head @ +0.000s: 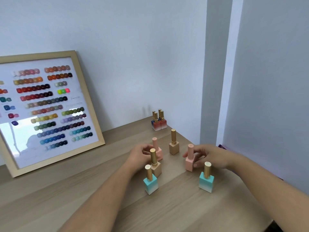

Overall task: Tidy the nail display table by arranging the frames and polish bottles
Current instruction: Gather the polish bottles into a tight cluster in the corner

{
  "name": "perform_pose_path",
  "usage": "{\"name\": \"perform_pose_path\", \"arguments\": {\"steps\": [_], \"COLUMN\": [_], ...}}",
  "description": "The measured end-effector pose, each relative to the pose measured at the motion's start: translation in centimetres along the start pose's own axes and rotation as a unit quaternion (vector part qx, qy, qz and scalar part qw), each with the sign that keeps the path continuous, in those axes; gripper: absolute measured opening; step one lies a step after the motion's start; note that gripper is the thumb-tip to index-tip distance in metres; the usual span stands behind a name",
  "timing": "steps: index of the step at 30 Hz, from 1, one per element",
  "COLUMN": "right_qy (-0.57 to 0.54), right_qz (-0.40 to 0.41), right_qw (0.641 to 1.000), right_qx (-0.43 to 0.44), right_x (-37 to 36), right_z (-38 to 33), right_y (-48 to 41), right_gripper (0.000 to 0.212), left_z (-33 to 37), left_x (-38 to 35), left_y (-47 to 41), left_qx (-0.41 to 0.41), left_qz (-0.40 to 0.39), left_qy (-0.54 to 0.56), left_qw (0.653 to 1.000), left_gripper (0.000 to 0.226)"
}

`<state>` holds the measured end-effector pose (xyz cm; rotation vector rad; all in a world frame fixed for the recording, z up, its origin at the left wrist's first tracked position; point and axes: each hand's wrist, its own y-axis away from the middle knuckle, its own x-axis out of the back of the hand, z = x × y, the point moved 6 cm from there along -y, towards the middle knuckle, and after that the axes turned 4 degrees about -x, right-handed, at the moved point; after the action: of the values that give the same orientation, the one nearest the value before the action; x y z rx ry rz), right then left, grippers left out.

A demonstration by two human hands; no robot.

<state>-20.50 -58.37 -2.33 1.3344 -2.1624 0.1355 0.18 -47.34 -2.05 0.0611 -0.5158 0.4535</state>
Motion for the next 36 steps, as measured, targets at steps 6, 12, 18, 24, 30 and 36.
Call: {"name": "perform_pose_path", "arguments": {"steps": [6,12,18,24,30,36], "right_qy": [-0.009,-0.067,-0.083,-0.055,-0.037,-0.063], "right_qz": [0.063,0.173,0.215,0.212,0.232,0.249], "right_qw": [0.997,0.98,0.972,0.975,0.969,0.964], "right_qx": [0.034,0.071,0.045,0.047,0.076,0.067], "right_x": [1.3,4.8,5.9,5.8,5.7,6.0], "right_z": [0.0,-0.8,0.8,0.9,0.4,0.9], "right_y": [-1.5,-5.5,-11.6,-16.9,-19.6,-20.3], "right_gripper": [0.022,0.021,0.022,0.025,0.026,0.04], "left_z": [-0.5,-0.8,-2.2,-1.9,-2.1,-2.6], "left_x": [0.1,1.0,0.5,-0.3,-0.7,-0.3], "left_y": [-1.0,-4.4,-8.2,-12.2,-14.8,-15.4], "left_qx": [-0.025,-0.041,-0.065,-0.071,-0.055,-0.038], "left_qz": [0.058,0.068,0.117,0.149,0.159,0.204], "left_qy": [0.017,-0.03,-0.044,-0.079,-0.086,-0.059], "left_qw": [0.998,0.996,0.99,0.983,0.982,0.976], "left_gripper": [0.017,0.027,0.025,0.037,0.035,0.042]}}
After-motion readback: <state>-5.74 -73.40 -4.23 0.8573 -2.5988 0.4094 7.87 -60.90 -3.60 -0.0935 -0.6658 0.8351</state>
